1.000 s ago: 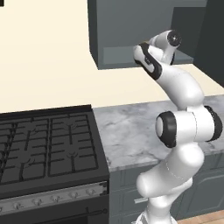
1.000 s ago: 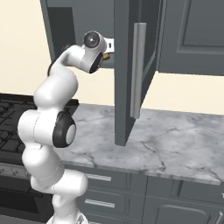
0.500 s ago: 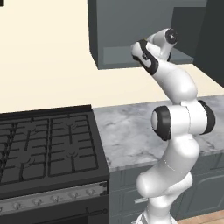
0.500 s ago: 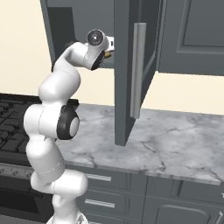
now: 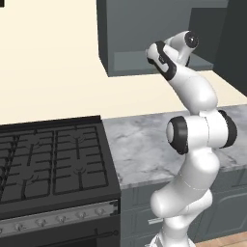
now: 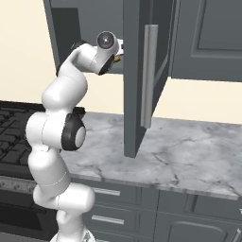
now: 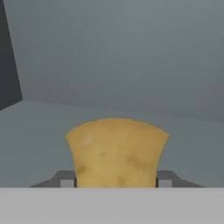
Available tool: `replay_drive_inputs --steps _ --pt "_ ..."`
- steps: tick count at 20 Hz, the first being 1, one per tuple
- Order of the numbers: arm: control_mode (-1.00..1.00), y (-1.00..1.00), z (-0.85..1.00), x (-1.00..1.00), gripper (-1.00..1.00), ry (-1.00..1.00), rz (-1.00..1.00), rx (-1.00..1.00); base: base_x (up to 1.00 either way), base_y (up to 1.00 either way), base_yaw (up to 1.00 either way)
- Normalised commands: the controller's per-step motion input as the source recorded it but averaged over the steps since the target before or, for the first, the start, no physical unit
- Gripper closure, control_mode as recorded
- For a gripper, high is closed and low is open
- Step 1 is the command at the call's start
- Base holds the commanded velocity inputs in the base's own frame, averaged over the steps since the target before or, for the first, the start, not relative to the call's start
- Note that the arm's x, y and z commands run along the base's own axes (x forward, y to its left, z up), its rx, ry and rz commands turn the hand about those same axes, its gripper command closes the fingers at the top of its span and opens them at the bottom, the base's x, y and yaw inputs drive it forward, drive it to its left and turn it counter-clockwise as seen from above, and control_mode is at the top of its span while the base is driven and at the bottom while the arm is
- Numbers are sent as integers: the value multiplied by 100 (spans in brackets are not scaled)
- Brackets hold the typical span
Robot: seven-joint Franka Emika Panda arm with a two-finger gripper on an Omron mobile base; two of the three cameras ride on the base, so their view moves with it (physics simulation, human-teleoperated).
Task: Pick up the sponge and bar soap from the sink, and place them back in the cabinet, and close the cabinet door.
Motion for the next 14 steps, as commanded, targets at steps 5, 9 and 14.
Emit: replay_drive_inputs --steps 5,9,14 --pt "-100 0 0 1 -100 0 0 0 0 0 0" --pt "-100 0 0 0 -100 0 0 0 0 0 0" --pt "-100 0 0 -1 -100 0 0 0 0 0 0"
